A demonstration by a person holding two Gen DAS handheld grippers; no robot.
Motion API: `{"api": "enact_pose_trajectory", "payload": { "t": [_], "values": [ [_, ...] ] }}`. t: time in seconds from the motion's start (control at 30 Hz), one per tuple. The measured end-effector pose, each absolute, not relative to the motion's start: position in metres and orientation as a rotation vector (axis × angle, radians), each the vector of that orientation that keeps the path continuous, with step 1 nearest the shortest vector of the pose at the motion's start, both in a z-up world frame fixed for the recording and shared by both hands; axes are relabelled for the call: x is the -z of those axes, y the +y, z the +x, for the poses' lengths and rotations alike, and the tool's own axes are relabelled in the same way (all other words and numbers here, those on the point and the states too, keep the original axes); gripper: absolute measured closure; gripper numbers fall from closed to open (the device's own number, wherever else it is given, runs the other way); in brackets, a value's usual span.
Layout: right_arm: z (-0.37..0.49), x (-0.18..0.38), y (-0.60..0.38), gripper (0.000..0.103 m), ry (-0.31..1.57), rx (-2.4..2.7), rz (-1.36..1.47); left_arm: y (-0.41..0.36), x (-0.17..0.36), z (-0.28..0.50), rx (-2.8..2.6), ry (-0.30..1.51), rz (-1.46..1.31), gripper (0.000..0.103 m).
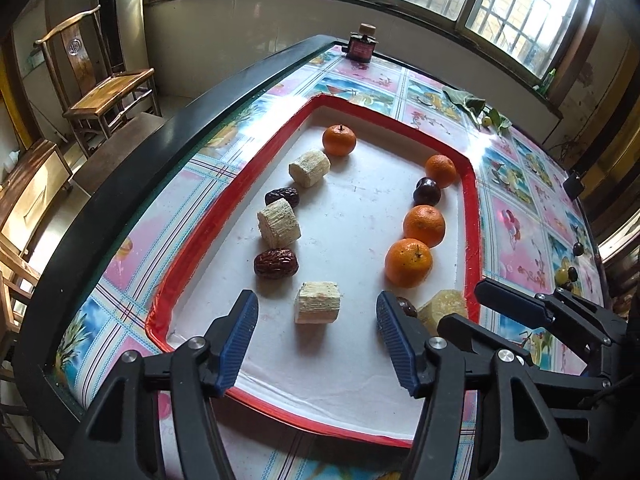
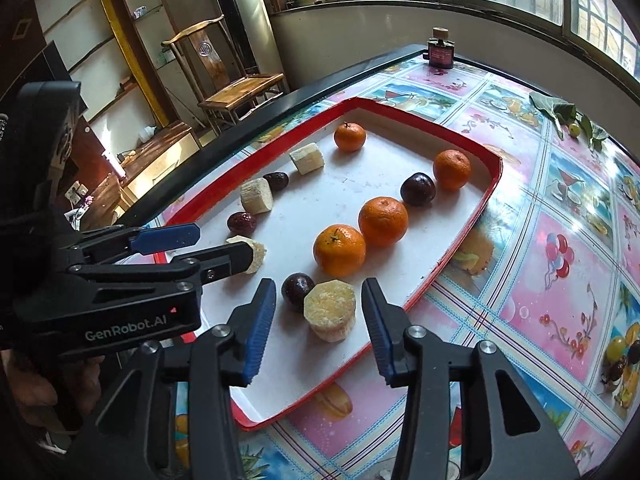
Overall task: Organize fruits
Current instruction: 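Open the left tool to drop the white cake while the right tool releases the yellow cake, then move both open tools back over the remaining loose fruit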
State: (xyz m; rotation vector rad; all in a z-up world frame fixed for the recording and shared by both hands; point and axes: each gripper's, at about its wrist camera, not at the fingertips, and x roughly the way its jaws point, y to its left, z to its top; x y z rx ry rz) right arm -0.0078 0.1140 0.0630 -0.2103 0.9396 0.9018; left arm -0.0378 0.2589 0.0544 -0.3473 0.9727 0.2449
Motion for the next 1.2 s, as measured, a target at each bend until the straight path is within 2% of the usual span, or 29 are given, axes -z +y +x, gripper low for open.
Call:
{"api": "enact_pose_trajectory", "payload": {
  "t": [0.5, 0.6, 0.77, 0.9, 0.97, 1.2],
  "values": [
    [0.009, -0.077, 0.064, 0.055, 0.954, -0.787, -0.172, 0.254, -0.067, -0.038, -0.267, 0.912, -0.391, 0.039],
    [0.012, -0.102, 0.079, 0.056, 0.905, -0.875, -0.184, 0.258, -0.072, -0.047, -0.337, 0.916, -0.415, 0.039],
    [-0.001, -0.176, 0.115, 0.056, 0.724, -1.101, -0.170, 0.266, -0.093, -0.076, -0.508, 0.895, -0.424, 0.039],
    [-0.011, -0.210, 0.101, 0.054, 0.642, -1.178, -0.107, 0.255, -0.108, -0.092, -0.590, 0.881, -0.368, 0.039],
    [-0.014, -0.207, 0.080, 0.048, 0.626, -1.176, -0.103, 0.244, -0.112, -0.095, -0.601, 0.859, -0.373, 0.036],
    [0.000, -0.144, -0.024, 0.048, 0.741, -1.026, -0.119, 0.168, -0.101, -0.064, -0.493, 0.872, -0.348, 0.034]
  ]
}}
